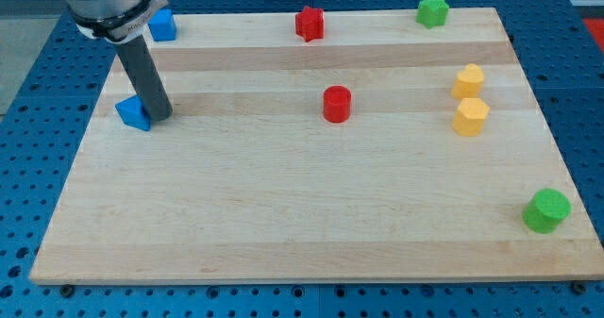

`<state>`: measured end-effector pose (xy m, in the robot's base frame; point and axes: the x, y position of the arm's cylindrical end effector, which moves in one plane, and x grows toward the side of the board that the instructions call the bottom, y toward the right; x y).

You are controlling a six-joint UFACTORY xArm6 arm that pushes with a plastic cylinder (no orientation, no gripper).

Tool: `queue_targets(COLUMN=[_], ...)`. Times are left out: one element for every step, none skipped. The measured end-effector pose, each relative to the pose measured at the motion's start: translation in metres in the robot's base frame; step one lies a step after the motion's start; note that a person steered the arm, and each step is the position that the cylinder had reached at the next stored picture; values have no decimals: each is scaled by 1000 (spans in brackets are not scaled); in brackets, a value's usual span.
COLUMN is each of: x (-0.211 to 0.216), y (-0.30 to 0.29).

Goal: Push the yellow blocks towards the red circle

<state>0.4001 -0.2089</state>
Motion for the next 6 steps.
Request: queue_targets(x=[-2, -1, 4, 47, 104, 102], y=[-18, -24, 57, 133, 195, 301])
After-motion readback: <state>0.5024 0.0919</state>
